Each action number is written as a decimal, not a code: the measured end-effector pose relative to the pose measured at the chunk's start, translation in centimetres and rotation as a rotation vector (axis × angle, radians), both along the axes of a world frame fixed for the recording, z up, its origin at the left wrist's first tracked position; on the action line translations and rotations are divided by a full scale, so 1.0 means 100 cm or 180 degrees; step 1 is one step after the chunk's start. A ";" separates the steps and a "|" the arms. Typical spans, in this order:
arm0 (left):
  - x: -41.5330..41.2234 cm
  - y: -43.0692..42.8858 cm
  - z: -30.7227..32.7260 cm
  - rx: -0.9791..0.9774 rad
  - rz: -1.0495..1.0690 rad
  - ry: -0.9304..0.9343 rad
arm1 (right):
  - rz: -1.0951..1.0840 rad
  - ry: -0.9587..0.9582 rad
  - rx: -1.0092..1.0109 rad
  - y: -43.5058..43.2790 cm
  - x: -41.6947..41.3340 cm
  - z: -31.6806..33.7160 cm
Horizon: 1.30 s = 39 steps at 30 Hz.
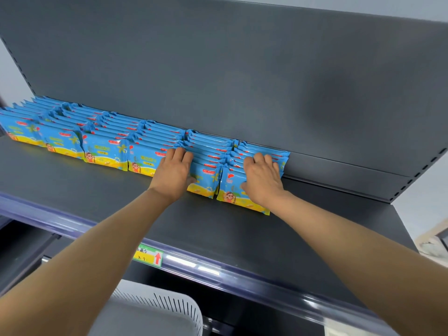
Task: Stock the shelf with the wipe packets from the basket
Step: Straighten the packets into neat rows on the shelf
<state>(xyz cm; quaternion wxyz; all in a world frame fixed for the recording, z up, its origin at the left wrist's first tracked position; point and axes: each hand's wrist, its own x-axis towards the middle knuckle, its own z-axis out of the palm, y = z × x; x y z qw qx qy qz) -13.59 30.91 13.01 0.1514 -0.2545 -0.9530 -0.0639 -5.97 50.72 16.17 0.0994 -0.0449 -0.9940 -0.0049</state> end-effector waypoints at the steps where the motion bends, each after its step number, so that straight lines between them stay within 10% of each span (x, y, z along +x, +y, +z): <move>1: 0.000 0.000 0.000 0.0022 0.0007 -0.0036 | -0.0005 0.0004 0.0013 -0.001 0.000 0.000; 19: 0.018 -0.014 -0.005 0.0960 0.0738 -0.0409 | 0.0212 -0.0027 -0.0158 0.000 0.014 0.008; 39: 0.035 -0.004 -0.007 -0.0203 0.0051 0.0086 | 0.0267 0.0001 0.0043 0.004 0.011 -0.003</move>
